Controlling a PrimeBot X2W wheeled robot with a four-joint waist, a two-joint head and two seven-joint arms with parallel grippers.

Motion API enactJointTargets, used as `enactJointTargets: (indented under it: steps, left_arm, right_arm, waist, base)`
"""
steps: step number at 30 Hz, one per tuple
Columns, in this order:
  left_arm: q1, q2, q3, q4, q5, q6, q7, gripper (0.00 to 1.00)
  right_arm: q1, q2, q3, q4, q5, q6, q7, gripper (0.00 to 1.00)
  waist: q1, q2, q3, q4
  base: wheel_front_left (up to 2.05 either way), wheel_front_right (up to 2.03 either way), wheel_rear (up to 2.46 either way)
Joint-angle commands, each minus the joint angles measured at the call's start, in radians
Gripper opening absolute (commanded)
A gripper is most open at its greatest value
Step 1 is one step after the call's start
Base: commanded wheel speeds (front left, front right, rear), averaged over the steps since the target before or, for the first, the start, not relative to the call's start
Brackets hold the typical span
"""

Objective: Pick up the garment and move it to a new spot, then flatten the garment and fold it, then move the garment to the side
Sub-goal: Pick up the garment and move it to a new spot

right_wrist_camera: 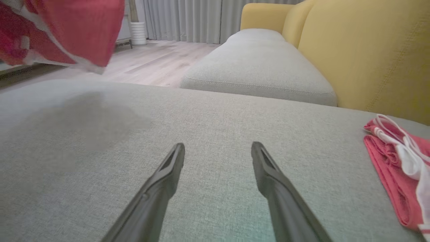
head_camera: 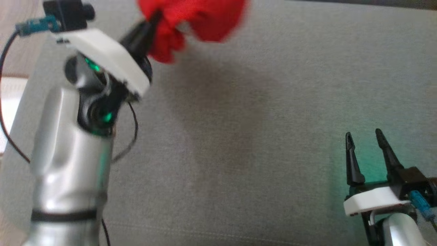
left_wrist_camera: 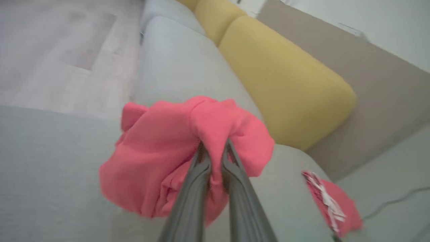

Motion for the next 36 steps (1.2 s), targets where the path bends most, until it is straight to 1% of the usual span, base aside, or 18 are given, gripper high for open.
enactJointTargets:
  steps: [1,5,8,9,10,12,15,18,21,22,24,27,31,32,33,34,35,36]
  left_arm:
    - [0.024,0.025,0.029,-0.136,-0.052,0.002,0.068,0.00]
    - [0.160,-0.003,-0.010,-0.436,-0.166,0.098,0.237,0.00]
    - [0.252,-0.017,-0.077,-0.606,-0.230,0.177,0.333,0.00]
    - [0.279,-0.020,-0.099,-0.647,-0.249,0.202,0.354,0.00]
    - [0.279,-0.020,-0.099,-0.647,-0.249,0.202,0.354,0.00]
    - [0.320,-0.024,-0.143,-0.703,-0.282,0.242,0.393,0.00]
    - [0.348,-0.026,-0.187,-0.718,-0.286,0.289,0.414,0.00]
    - [0.344,-0.029,-0.200,-0.656,-0.287,0.332,0.404,0.00]
    - [0.302,-0.030,-0.191,-0.526,-0.253,0.367,0.355,0.00]
    - [0.257,-0.020,-0.184,-0.412,-0.188,0.367,0.298,0.00]
    - [0.219,-0.014,-0.173,-0.284,-0.146,0.364,0.244,0.00]
    - [0.172,-0.017,-0.133,-0.103,-0.123,0.377,0.148,0.00]
    - [0.124,-0.021,-0.098,0.080,-0.110,0.368,0.029,0.00]
    - [0.115,-0.021,-0.098,0.114,-0.103,0.360,0.005,0.08]
    - [0.108,-0.021,-0.103,0.142,-0.095,0.348,-0.015,0.37]
    - [0.103,-0.020,-0.110,0.165,-0.088,0.332,-0.033,0.80]
    - [0.099,-0.020,-0.117,0.184,-0.081,0.317,-0.051,1.00]
    - [0.094,-0.016,-0.126,0.195,-0.068,0.301,-0.073,1.00]
  right_arm:
    - [-0.017,-0.003,0.031,-0.014,0.019,0.007,-0.016,1.00]
    - [-0.025,-0.003,0.044,0.015,0.053,0.007,-0.025,1.00]
    - [-0.027,-0.003,0.054,0.032,0.068,0.007,-0.028,1.00]
    - [-0.028,-0.003,0.055,0.037,0.072,0.007,-0.029,1.00]
    - [-0.028,-0.003,0.055,0.037,0.072,0.007,-0.029,1.00]
    - [-0.032,-0.003,0.055,0.045,0.080,0.007,-0.030,1.00]
    - [-0.041,-0.003,0.057,0.043,0.091,0.007,-0.031,1.00]
    - [-0.049,-0.002,0.063,0.041,0.099,0.007,-0.031,1.00]
    - [-0.062,-0.002,0.076,0.042,0.110,0.007,-0.031,1.00]
    - [-0.073,-0.002,0.087,0.042,0.118,0.007,-0.031,1.00]
    - [-0.082,-0.002,0.098,0.044,0.124,0.007,-0.031,1.00]
    - [-0.089,-0.002,0.112,0.048,0.133,0.007,-0.031,1.00]
    - [-0.086,-0.002,0.125,0.051,0.140,0.007,-0.031,1.00]
    - [-0.084,-0.002,0.126,0.052,0.140,0.007,-0.031,1.00]
    - [-0.080,-0.002,0.124,0.052,0.141,0.007,-0.031,1.00]
    - [-0.076,-0.002,0.122,0.052,0.140,0.007,-0.031,1.00]
    - [-0.071,-0.002,0.119,0.052,0.139,0.007,-0.031,1.00]
    - [-0.067,-0.002,0.116,0.052,0.138,0.007,-0.031,1.00]
  waist:
    - [0.0000,0.0000,-0.038,-0.042]
    - [0.0000,0.0000,-0.059,-0.083]
    - [0.0000,0.0000,-0.063,-0.119]
    - [0.0000,0.0000,-0.063,-0.131]
    - [0.0000,0.0000,-0.063,-0.131]
    - [0.0000,0.0000,-0.059,-0.155]
    - [0.0000,0.0000,-0.051,-0.190]
    - [0.0000,0.0000,-0.040,-0.224]
    - [0.0000,0.0000,-0.033,-0.261]
    - [0.0000,0.0000,-0.026,-0.289]
    - [0.0000,0.0000,-0.025,-0.316]
    - [0.0000,0.0000,-0.028,-0.353]
    - [0.0000,0.0000,-0.033,-0.388]
    - [0.0000,0.0000,-0.035,-0.392]
    - [0.0000,0.0000,-0.039,-0.395]
    - [0.0000,0.0000,-0.042,-0.396]
    - [0.0000,0.0000,-0.046,-0.395]
    - [0.0000,0.0000,-0.048,-0.393]
  base:
    - [0.00,0.00,0.00]
    - [0.00,0.00,0.00]
    - [0.00,0.00,0.00]
    - [0.00,0.00,0.00]
    - [0.00,0.00,0.00]
    - [0.00,0.00,0.00]
    - [0.00,0.00,0.00]
    - [0.00,0.00,0.00]
    - [0.00,0.00,0.00]
    - [0.00,0.00,0.00]
    - [0.00,0.00,0.00]
    - [0.00,0.00,0.00]
    - [0.00,0.00,0.00]
    - [0.00,0.00,0.00]
    - [0.00,0.00,0.00]
    - [0.00,0.00,0.00]
    - [0.00,0.00,0.00]
    - [0.00,0.00,0.00]
